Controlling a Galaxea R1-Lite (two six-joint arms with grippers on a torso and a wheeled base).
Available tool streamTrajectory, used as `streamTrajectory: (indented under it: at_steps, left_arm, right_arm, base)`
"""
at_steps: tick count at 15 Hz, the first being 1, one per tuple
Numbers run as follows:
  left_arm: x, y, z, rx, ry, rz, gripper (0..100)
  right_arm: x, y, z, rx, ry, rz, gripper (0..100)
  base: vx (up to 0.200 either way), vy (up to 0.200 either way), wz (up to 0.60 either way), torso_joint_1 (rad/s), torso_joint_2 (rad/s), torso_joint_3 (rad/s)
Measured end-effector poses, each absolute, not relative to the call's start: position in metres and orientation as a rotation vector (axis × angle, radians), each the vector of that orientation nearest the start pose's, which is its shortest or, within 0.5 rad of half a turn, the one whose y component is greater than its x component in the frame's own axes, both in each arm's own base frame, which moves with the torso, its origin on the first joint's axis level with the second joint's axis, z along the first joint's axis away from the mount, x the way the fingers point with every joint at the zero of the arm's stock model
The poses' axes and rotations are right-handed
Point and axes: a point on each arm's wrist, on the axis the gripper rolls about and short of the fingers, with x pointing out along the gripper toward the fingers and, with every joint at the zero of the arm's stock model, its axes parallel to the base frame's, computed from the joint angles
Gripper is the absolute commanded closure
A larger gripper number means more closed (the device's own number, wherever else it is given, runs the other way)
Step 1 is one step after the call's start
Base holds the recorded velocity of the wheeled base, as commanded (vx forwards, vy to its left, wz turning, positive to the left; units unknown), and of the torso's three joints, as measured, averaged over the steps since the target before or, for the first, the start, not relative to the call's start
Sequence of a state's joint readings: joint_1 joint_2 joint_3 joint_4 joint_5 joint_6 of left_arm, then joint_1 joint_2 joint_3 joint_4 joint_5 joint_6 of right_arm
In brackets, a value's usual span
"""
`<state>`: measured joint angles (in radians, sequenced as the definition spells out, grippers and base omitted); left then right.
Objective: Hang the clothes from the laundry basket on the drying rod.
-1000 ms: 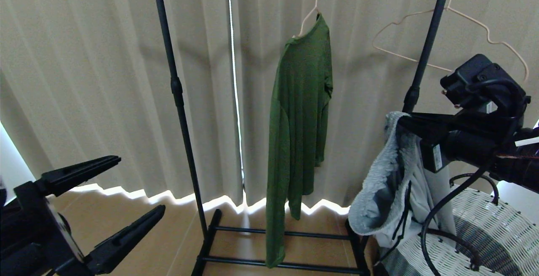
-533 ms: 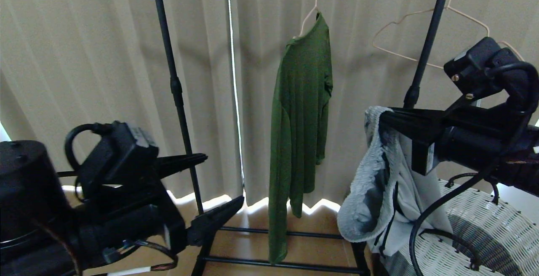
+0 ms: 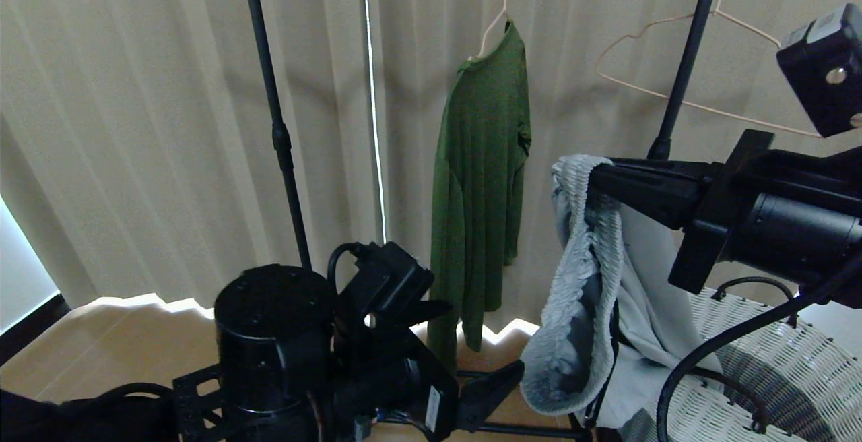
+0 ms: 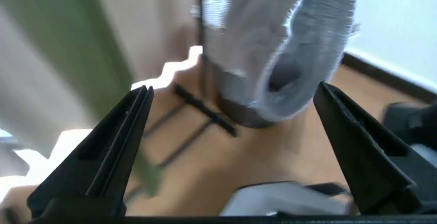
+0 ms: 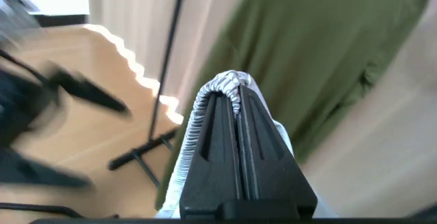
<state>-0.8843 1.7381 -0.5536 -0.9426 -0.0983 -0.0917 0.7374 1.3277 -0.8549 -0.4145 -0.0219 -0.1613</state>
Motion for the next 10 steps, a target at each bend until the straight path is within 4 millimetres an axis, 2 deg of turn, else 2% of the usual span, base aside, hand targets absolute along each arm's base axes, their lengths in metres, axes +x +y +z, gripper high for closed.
streamTrajectory:
  at_steps: [4,7,10]
  left_arm:
    - [0.183,-0.242,0.119,-0.024,0.345,-0.983,0]
    - [0.198,-0.259,0.117,-0.078,0.338,-0.969,0]
    - [0.209,-0.267,0.104,-0.068,0.357,-0.923,0]
  right_arm:
    - [0.158,0.15,0.281,-0.118,-0.046,0.768,100]
    - [0.154,0.148,0.284,-0.109,-0.061,0.797,100]
    - [0.149,0.144,0.288,-0.102,-0.081,0.814,100]
  base:
    - [0.0,0.0,0.0,0.0,0.0,0.0]
    - [0.0,0.0,0.0,0.0,0.0,0.0]
    - [0.0,0.0,0.0,0.0,0.0,0.0]
